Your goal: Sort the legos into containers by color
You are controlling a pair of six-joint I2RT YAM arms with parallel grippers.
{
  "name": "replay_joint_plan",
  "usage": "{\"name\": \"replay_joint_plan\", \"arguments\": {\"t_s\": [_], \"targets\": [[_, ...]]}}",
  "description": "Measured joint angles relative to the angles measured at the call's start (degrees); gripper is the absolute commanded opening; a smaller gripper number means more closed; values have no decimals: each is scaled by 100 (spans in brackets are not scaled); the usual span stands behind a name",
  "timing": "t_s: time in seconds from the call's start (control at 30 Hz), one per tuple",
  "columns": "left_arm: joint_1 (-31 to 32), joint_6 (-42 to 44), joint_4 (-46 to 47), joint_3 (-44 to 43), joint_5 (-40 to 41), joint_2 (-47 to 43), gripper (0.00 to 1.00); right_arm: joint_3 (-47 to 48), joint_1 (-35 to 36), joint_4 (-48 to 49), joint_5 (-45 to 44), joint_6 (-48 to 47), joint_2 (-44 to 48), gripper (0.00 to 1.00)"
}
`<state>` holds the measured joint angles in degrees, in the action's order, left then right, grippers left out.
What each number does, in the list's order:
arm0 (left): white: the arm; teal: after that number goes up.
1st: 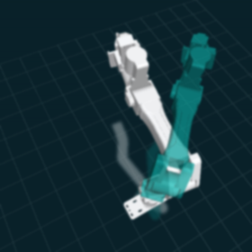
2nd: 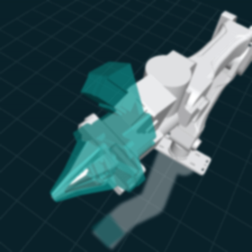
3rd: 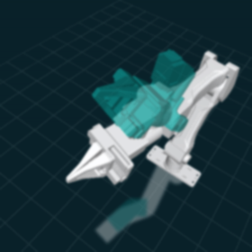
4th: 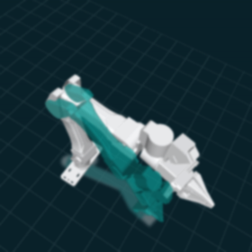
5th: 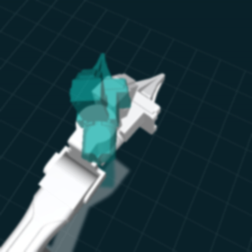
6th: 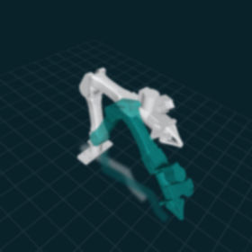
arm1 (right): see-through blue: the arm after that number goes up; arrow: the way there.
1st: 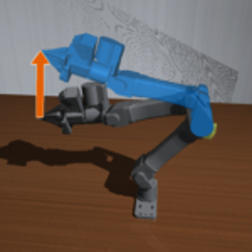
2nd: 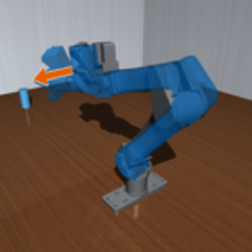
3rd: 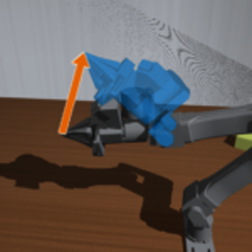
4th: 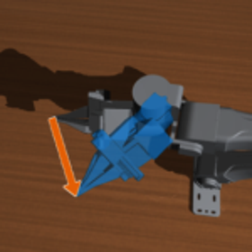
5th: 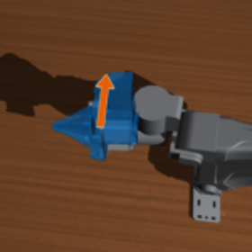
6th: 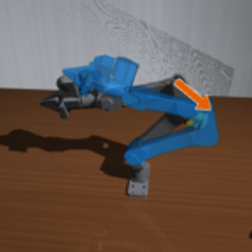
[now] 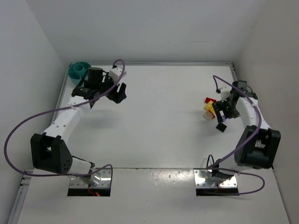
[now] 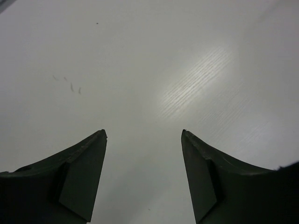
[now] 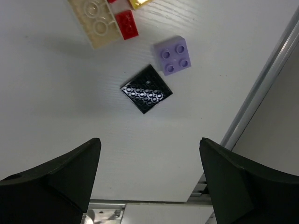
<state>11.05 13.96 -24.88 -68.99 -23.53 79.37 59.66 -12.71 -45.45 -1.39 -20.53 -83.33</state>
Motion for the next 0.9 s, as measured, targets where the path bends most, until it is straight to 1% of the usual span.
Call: {"name": "replay_joint_plan", "arguments": {"t_s": [0.1,0.2,0.47,0.9], "targets": [[70,-103,48,96,-24,0,71,98,-232,-7,37,-341,-426,85],[92,-164,240,101,-55,0,71,186,-295,31,120,-586,-857,82],[92,-334,494,264,-114,2,71,278,-358,201,249,-881,-1460,68],[92,-466,586,264,-164,31,71,846,-520,619,487,-820,-2253,63]]}}
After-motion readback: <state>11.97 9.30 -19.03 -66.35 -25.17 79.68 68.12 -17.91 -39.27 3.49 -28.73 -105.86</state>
